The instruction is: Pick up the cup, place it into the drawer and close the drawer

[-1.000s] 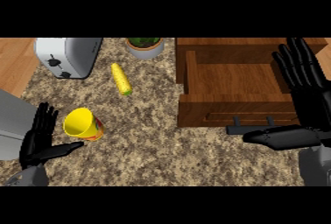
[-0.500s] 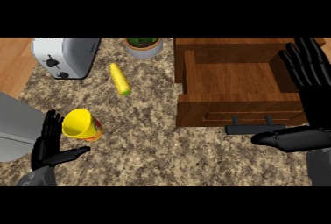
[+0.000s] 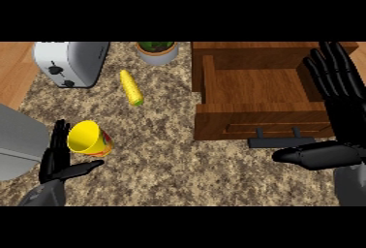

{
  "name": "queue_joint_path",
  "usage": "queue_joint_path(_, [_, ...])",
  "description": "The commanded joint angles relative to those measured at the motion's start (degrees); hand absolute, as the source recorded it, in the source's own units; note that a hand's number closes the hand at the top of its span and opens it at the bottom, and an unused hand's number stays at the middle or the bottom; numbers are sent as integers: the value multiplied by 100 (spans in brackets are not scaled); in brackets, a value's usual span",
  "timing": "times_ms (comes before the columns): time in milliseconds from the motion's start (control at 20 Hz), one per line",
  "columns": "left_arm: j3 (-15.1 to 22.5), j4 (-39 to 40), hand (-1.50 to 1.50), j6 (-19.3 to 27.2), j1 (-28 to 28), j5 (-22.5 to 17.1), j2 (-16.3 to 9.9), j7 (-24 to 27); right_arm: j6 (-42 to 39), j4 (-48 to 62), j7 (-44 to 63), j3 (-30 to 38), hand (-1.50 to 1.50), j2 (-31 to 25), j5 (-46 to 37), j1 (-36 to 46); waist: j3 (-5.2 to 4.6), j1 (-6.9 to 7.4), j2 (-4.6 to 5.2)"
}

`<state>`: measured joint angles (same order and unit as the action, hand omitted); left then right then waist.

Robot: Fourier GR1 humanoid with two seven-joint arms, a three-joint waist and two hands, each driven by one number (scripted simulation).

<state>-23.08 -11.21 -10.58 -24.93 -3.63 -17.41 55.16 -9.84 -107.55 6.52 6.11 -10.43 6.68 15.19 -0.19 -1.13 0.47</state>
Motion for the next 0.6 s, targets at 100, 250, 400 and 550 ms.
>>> queue_joint_path(100, [-11, 284, -150, -234, -134, 61, -134, 298, -3, 175, 47, 87, -150, -62, 8, 156, -11, -57, 35])
queue_joint_path(250, [9, 195, -150, 92, -328, 53, 265, 377, -145, 15, -33, 122, -150, -127, 90, -28, -4, -56, 14])
queue_joint_path(400, [-5, 266, -150, -479, -188, 41, 125, 435, -215, 256, -182, 282, -150, -210, 149, -8, -12, -93, 49])
queue_joint_path(550, [-29, 234, -150, -1143, -225, -28, -24, 300, -186, 129, 111, 218, -150, -210, 232, 205, -13, -73, 33])
